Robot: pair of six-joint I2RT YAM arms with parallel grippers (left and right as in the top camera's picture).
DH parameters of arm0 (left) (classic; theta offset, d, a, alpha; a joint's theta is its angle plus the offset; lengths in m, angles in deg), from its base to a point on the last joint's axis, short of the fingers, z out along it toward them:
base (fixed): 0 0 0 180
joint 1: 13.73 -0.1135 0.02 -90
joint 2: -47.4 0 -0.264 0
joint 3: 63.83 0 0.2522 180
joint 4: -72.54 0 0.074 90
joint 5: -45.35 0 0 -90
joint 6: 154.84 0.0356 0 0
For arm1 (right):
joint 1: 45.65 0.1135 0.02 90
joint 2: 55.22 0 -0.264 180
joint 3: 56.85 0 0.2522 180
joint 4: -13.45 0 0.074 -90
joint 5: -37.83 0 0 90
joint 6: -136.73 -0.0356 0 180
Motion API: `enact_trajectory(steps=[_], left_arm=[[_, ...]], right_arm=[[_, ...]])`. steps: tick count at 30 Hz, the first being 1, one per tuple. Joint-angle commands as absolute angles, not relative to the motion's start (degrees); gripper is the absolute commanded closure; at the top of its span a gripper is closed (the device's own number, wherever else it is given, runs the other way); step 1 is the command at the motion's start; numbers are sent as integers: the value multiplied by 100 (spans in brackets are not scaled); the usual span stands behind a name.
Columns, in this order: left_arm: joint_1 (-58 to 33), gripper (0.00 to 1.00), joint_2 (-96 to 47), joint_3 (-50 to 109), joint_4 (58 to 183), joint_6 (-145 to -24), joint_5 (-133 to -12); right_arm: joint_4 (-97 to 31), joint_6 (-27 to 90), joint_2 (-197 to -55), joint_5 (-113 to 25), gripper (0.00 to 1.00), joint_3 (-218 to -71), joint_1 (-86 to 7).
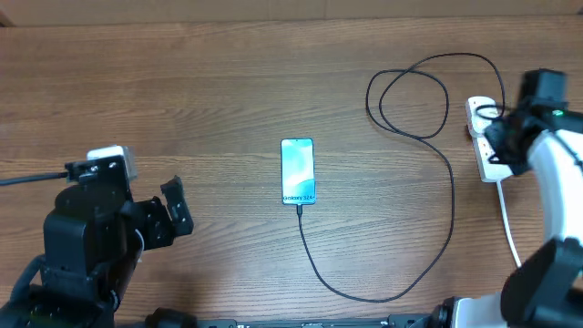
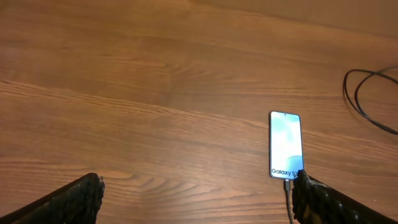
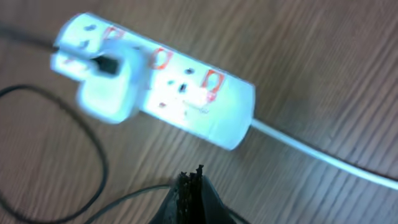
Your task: Plug charger to phone and switch on socket
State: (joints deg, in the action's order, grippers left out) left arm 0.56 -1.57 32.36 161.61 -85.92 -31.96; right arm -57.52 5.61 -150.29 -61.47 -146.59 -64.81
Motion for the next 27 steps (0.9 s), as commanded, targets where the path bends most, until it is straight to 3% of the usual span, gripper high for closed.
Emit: enact_trajectory(steps=[1,8,12,27], left_arm=[[91,0,-149,3169,16152,-8695,-3076],[1,0,-142,3169,16152,-8695,-3076],[-576,0,59,3166,16152,-8695,-3076],[-902,0,2072,3169,16154,-8695,-3074]], right_arm=[[-5774,825,-15565,-5609,96,-15499,-6813],[-6237,1127,-16963,-5587,96,-16841,-6950],[-6132,1129,-17490,-5587,96,-16926,-6950],[-5678,1170,-17879,-5478,96,-16926,-6950]])
